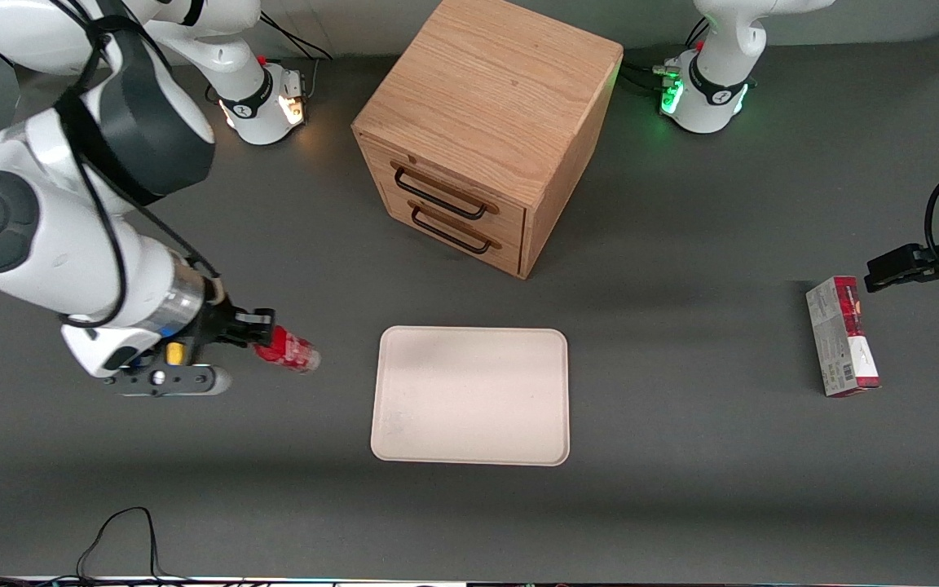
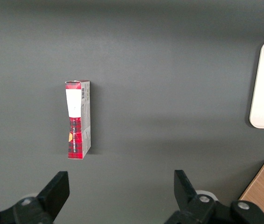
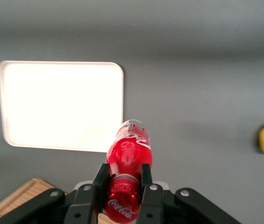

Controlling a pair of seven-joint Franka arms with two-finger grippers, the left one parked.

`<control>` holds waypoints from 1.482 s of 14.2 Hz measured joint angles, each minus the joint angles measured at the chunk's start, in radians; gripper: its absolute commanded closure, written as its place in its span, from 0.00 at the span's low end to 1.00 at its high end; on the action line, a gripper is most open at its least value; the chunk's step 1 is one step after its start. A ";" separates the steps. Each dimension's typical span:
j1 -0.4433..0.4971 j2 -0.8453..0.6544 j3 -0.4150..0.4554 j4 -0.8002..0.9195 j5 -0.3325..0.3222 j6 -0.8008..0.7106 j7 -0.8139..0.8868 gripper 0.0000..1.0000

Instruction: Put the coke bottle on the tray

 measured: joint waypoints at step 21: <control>0.148 0.346 -0.007 0.011 -0.296 0.443 0.162 0.00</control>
